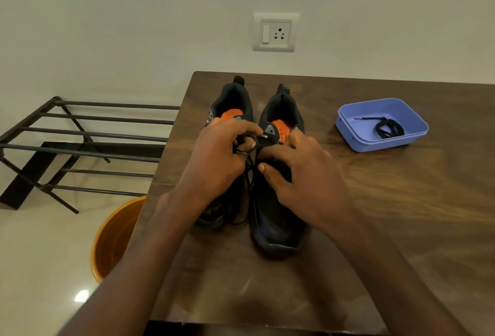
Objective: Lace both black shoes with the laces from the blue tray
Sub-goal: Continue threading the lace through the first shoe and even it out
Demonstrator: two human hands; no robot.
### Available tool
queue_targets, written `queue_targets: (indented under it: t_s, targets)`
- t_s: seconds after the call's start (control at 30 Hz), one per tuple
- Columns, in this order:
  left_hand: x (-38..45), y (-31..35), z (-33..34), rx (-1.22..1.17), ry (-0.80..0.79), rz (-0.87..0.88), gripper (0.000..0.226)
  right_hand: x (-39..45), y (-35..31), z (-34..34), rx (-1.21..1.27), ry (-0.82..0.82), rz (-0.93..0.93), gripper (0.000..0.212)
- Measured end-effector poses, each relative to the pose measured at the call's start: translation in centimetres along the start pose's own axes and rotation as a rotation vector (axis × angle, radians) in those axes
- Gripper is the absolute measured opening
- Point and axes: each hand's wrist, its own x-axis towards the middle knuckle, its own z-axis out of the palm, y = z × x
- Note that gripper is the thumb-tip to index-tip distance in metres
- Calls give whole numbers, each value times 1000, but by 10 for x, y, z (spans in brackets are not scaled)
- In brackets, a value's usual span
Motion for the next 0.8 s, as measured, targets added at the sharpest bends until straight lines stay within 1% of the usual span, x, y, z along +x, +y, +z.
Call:
queue_targets:
  t_s: [0.07,0.13,0.2,0.27,0.3,0.37,0.4,0.47,0.53,0.6,0.63,0.7,0.73,0.8]
  targets:
    - [0,-1,-1,23,1,-4,39,-1,-8,5,-54,-43,34,29]
    - [-1,-2,0,52,-29,-2,41,0,-13,5,-41,-13,73,29]
    - [-1,-3,1,68,-34,10,42,1,-13,1,15,-5,138,27]
    - [-3,-2,0,72,-24,19,43,1,-12,-7,142,-51,216,16]
    - [-3,-1,-1,67,-12,23,45,1,-12,-13,247,-74,268,16]
    - [-3,1,-3,54,12,27,49,0,-10,-28,570,-115,399,23]
    - [-4,1,-5,56,14,18,51,0,-8,-36,757,-121,460,23]
    - [-6,2,-8,63,-14,-20,58,-2,0,-50,1058,-110,529,17]
    - [-8,4,-13,73,-63,-78,66,-2,6,-63,1333,-48,551,14]
    - [-11,12,-21,110,-93,-123,69,-4,9,-76,1541,63,536,12]
    - [-11,17,-25,104,-95,-142,70,-4,9,-82,1573,99,501,11]
    - [-11,25,-32,3,-73,-137,69,-5,8,-88,1483,87,390,10]
    - [-12,29,-34,-86,-44,-113,64,-6,8,-88,1399,46,323,11]
    - [-11,41,-35,-324,-10,-55,44,-8,4,-87,1261,-72,208,12]
